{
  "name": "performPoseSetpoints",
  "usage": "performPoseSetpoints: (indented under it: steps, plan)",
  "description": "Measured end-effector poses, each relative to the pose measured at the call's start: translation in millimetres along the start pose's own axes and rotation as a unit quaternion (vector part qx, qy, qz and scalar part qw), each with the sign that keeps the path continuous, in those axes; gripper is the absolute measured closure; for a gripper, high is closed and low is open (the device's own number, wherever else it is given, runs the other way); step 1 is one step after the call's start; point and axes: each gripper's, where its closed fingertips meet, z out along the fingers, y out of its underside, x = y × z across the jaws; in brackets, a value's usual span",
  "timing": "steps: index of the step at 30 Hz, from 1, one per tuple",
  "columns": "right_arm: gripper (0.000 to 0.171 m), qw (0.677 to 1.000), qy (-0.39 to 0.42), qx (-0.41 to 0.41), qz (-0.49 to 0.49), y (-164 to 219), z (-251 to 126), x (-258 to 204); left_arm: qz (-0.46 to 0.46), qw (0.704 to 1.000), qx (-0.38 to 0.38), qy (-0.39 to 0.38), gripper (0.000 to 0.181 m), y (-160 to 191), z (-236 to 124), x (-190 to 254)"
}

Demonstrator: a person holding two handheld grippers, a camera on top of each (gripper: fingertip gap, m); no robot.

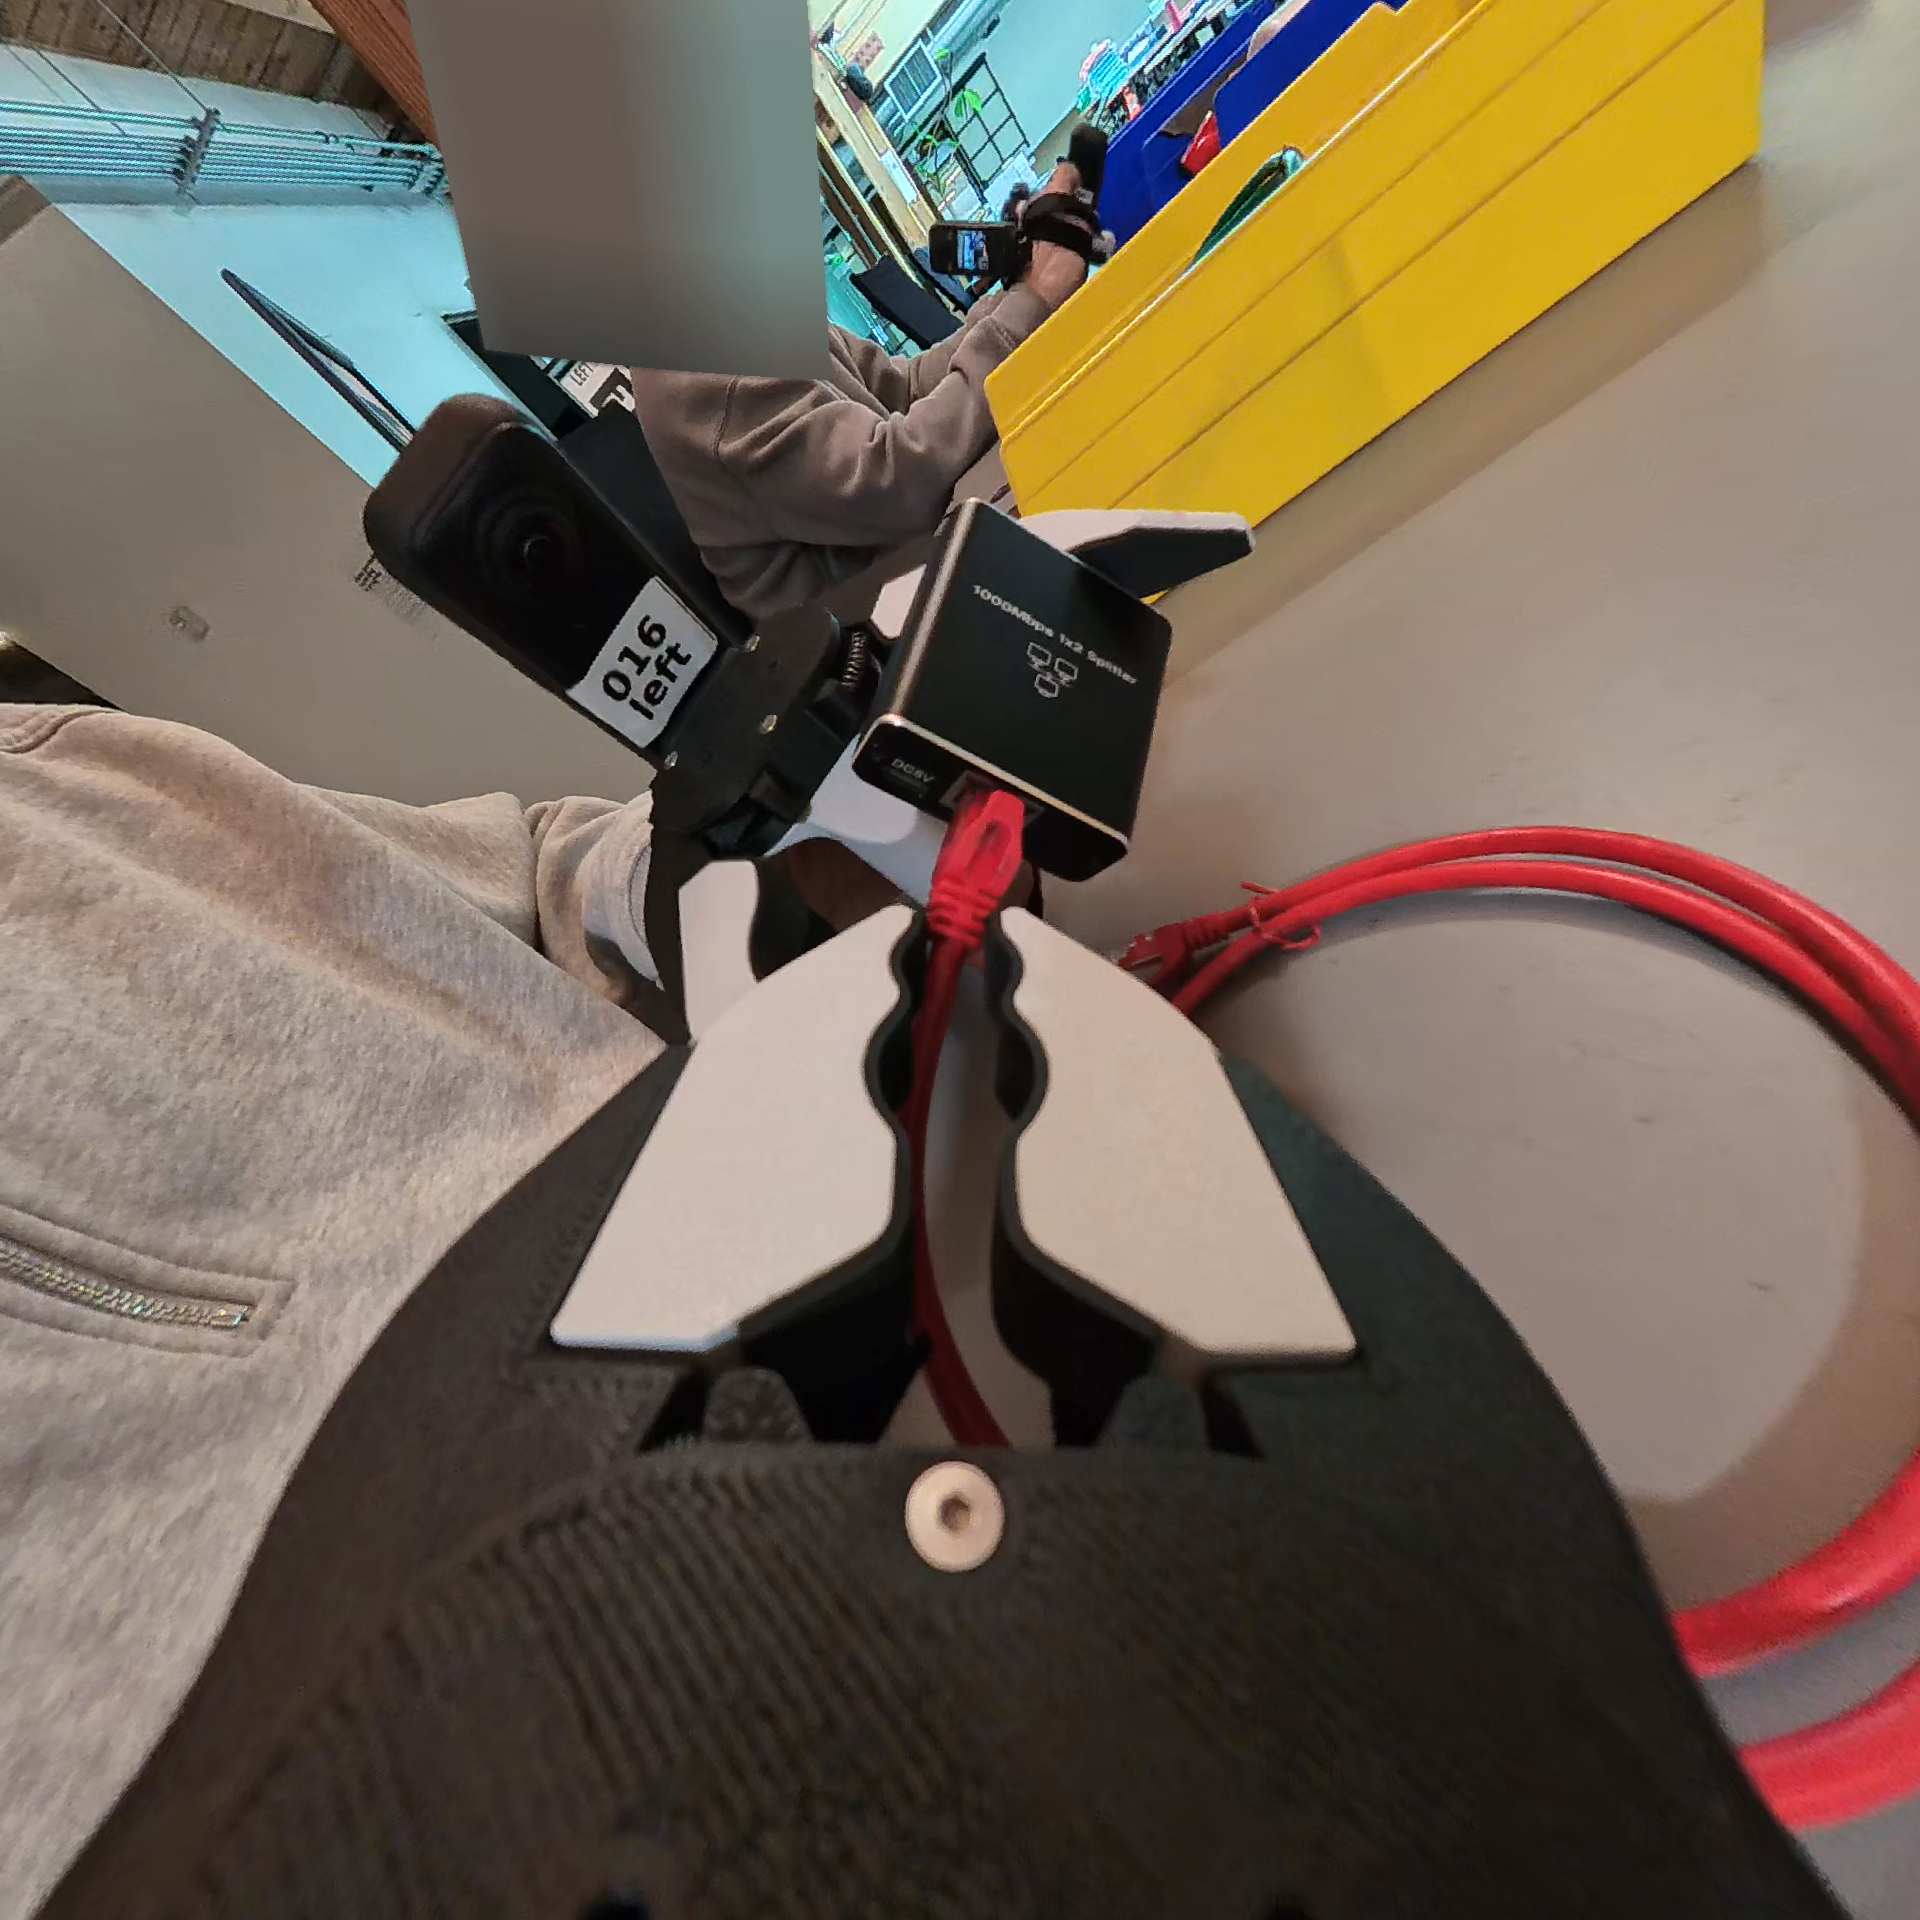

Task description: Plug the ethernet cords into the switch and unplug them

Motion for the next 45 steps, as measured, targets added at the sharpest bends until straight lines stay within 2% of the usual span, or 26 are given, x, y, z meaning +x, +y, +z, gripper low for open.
performPoseSetpoints:
  steps: [7,11,17,19,21,25,26,28,33,37,41,45]
  plan:
    - [0.162,1.0,-0.014,0.02,0.018,-6,-2,2,0.006,1.0,-0.003,0.009,0.039,1,0,-3]
    - [0.161,0.998,-0.037,0.048,0.024,-16,-8,0,0.007,1.0,0.02,0.022,0.046,-6,-4,-4]
    - [0.161,0.987,-0.115,0.109,0.012,-36,-22,-19,-0.103,0.986,0.103,0.081,0.047,-27,-16,-5]
    - [0.161,0.983,-0.142,0.113,0.016,-36,-22,-25,-0.158,0.971,0.129,0.121,0.056,-34,-20,-3]
    - [0.161,0.982,-0.16,0.104,0.014,-32,-17,-31,-0.212,0.949,0.156,0.176,0.072,-42,-25,4]
    - [0.161,0.987,-0.146,0.06,-0.011,-16,2,-35,-0.276,0.907,0.195,0.251,0.102,-55,-36,12]
    - [0.161,0.989,-0.141,0.051,-0.016,-13,6,-35,-0.278,0.905,0.201,0.253,0.103,-57,-37,12]
    - [0.16,0.989,-0.138,0.049,-0.011,-11,11,-36,-0.266,0.903,0.221,0.255,0.118,-61,-43,10]
    - [0.136,0.992,-0.112,0.065,0.014,-13,16,-23,-0.243,0.91,0.235,0.24,0.12,-66,-47,7]
    - [0.126,0.993,-0.087,0.076,0.0,-16,14,-17,-0.25,0.909,0.245,0.227,0.121,-68,-49,2]
    - [0.125,0.992,-0.058,0.113,0.017,-28,1,-2,-0.273,0.907,0.257,0.193,0.122,-71,-52,-14]
    - [0.124,0.977,-0.032,0.2,0.06,-51,-30,19,-0.253,0.928,0.246,0.118,0.123,-70,-56,-40]
